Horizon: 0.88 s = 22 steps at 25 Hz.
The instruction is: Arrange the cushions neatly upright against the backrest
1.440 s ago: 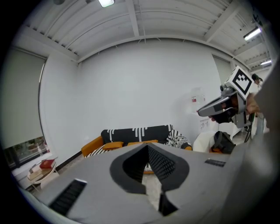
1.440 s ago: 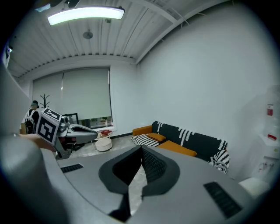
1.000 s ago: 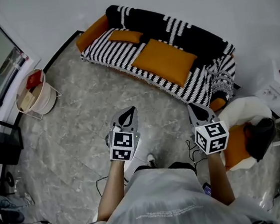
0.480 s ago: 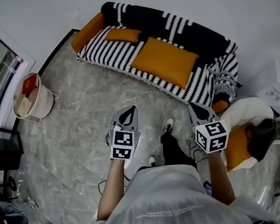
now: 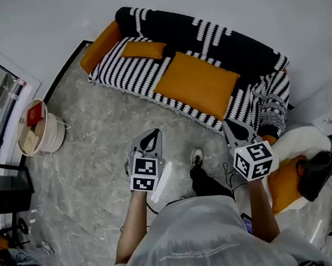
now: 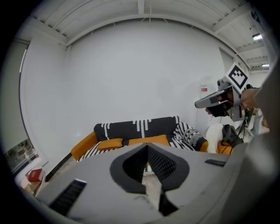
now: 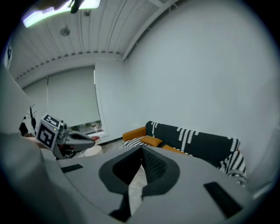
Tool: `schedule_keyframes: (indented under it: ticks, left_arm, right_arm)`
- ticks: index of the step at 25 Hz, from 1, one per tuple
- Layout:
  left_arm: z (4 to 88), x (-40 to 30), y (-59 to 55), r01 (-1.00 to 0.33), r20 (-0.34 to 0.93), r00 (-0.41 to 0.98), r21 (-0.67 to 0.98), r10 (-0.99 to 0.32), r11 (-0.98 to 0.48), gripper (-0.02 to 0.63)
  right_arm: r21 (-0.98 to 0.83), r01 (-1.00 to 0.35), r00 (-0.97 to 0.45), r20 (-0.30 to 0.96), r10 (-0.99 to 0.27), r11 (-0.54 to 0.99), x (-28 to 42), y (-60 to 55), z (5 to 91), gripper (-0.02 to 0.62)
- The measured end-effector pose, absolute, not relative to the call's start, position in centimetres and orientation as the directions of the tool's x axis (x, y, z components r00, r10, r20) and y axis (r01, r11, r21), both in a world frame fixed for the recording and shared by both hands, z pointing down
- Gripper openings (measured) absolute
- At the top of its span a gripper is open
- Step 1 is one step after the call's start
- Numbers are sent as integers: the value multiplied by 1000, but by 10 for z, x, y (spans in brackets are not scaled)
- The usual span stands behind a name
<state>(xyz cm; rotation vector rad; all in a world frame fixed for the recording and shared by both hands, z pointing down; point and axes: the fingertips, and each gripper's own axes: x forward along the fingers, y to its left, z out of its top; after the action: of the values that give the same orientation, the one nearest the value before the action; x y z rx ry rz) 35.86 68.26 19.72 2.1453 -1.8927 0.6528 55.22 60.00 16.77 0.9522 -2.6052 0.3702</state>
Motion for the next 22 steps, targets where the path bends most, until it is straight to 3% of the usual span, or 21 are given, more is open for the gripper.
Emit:
schedule_keyframes:
  ticks: [9, 17, 22]
  left_arm:
    - [210, 348, 578, -983, 502, 99, -85, -859, -164, 17]
    - [217, 327, 505, -987, 530, 97, -58, -843, -151, 17]
    - [237, 305, 475, -988, 564, 86, -58, -821, -143, 17]
  right_arm:
    - [-270, -654, -737, 437, -515, 707, 541, 496, 183, 3]
    - [-216, -735, -616, 608, -500, 643, 559, 424, 222, 3]
    - [-239, -757, -595, 636, -492, 607, 565, 397, 249, 3]
